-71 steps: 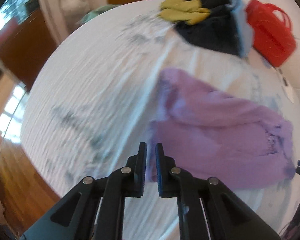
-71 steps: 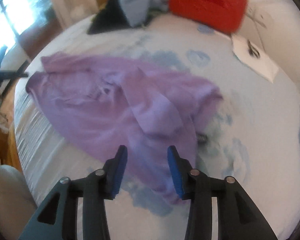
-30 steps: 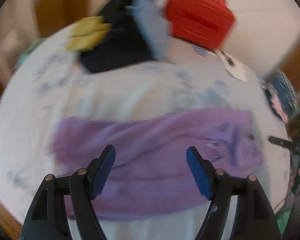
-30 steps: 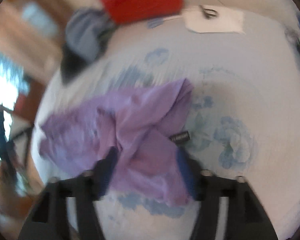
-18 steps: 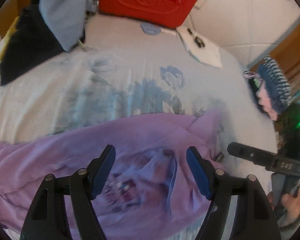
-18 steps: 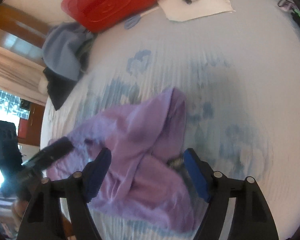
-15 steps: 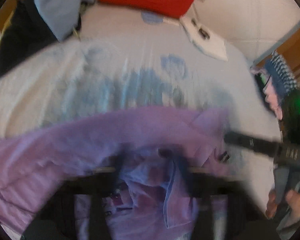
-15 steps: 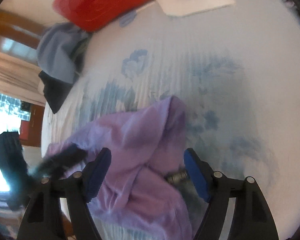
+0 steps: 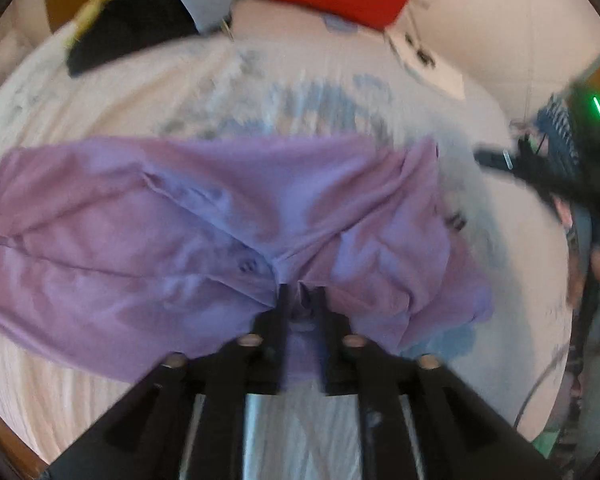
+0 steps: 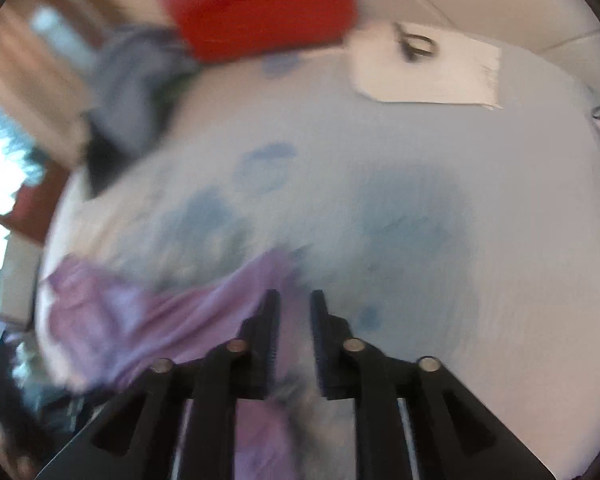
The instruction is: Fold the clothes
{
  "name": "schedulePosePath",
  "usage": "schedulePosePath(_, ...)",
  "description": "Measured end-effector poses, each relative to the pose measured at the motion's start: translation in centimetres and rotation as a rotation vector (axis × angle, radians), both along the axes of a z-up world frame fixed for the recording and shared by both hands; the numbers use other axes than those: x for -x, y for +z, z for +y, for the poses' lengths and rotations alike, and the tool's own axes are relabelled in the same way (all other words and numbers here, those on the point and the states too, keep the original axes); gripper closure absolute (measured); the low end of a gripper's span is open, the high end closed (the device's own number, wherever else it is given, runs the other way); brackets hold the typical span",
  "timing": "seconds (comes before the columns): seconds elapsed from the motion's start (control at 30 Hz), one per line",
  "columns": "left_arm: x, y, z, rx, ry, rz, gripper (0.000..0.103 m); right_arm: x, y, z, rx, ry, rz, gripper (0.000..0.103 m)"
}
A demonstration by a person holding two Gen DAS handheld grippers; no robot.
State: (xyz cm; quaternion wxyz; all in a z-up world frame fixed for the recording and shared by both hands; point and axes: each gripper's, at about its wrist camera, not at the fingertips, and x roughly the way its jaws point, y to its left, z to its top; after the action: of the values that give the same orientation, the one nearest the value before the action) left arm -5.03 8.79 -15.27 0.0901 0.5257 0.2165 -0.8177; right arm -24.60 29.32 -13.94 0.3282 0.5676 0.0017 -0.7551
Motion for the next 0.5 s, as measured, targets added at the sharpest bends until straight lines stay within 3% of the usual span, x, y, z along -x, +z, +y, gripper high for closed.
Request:
schedulePosePath(0.03,-0.3,0.7,-0.4,0.012,0.014,0.020,0.059,-1.3,0.3,0.2,0.028,0.022,-0.013,0.073)
schedulePosePath(0.1,-0.8,1.4,-1.5,0.019,0.041,0.042,0.048,-3.4,0.2,0.1,0.053,0.046,-0.055,0.067)
schedulePosePath(0.23,-1.0,1.4,-3.5,0.040,0.077,0.033,0.048,-6.4,-2.0,-0.7,0.063,0.068,-0.156,0.061)
schedulePosePath(0.37,-1.7,0.5,-7.2,0.077,0.126,0.004,0.048,-7.7,-3.2,-2.1,0.068,0.074,-0.184,0.058)
schedulePosePath(0.43,-2.3,0.2,-9.9,0.099,0.156,-0.013,0.048,-7.8,-3.8,-2.9,0.056,0.070,-0.186,0.049)
schedulePosePath(0.5,-2.8,-0.2,-12.6,0.121,0.187,-0.029,0.048,-8.0,-4.2,-4.1,0.032,0.094,-0.176,0.053)
